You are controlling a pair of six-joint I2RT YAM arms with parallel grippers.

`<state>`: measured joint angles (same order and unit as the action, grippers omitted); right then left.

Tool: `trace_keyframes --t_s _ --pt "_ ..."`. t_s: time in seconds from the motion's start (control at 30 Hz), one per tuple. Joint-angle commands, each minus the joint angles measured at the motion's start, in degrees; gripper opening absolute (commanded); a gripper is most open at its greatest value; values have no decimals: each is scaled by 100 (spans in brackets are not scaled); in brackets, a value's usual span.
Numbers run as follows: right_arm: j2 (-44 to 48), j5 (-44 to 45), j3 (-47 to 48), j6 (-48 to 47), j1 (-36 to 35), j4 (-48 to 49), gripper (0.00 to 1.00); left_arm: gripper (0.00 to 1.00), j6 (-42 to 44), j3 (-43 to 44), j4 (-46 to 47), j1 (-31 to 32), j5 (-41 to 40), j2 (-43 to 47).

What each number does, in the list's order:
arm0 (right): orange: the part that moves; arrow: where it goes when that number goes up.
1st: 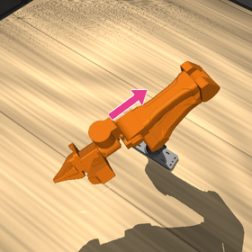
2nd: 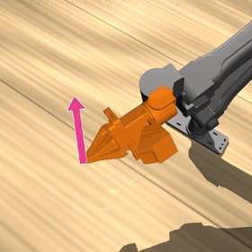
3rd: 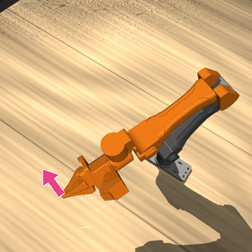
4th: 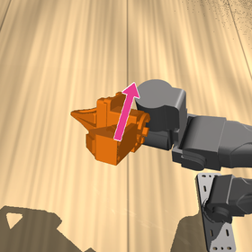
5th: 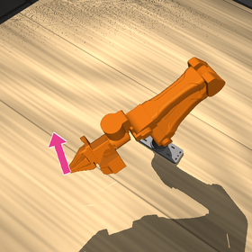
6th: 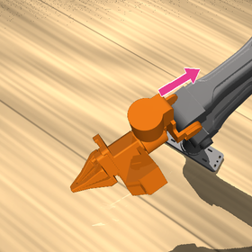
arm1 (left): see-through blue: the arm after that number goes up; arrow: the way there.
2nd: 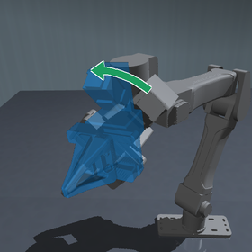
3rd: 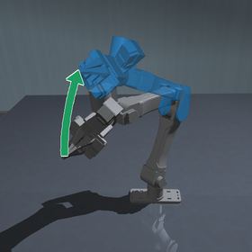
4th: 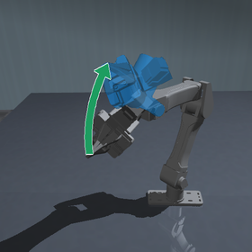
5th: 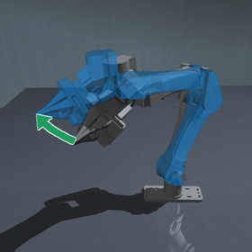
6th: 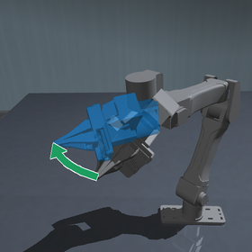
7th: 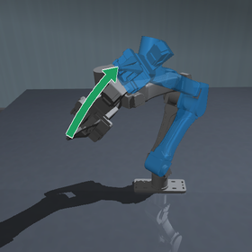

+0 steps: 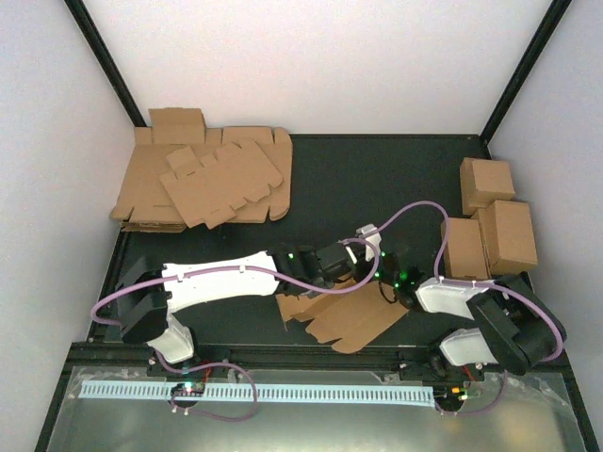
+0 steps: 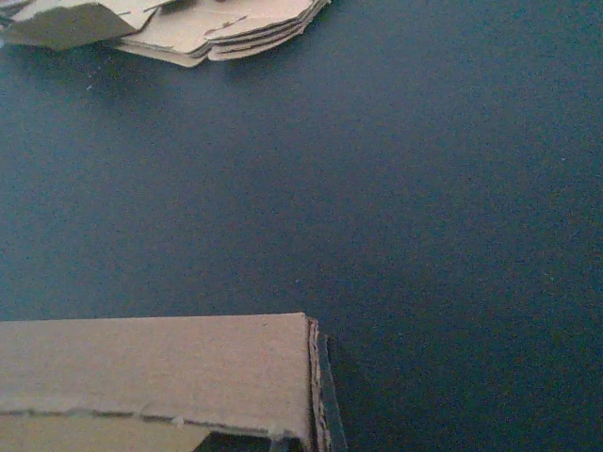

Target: Fold the paper box

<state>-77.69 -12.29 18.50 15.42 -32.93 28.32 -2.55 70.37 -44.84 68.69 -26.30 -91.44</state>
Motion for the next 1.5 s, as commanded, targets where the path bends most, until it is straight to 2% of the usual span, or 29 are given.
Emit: trace_keyframes --t_s 0.0,0.23,0.5,0.6,1.03,1.47 --pt "165 183 -65 -9 6 268 2 2 -35 267 -91 -4 178 166" --pt "271 318 -42 -8 6 47 4 1 -44 320 -148 -13 101 208" --pt "497 -14 101 78 6 -637 49 1 0 277 -306 -4 -361 169" --pt "650 -245 115 59 6 -924 57 1 70 229 -320 -5 -430 240" --pt "821 -381 151 -22 -87 -1233 58 2 211 103 -301 -4 -402 729" --pt "1151 -405 338 -144 -118 -1659 59 2 217 67 -317 -4 -354 804"
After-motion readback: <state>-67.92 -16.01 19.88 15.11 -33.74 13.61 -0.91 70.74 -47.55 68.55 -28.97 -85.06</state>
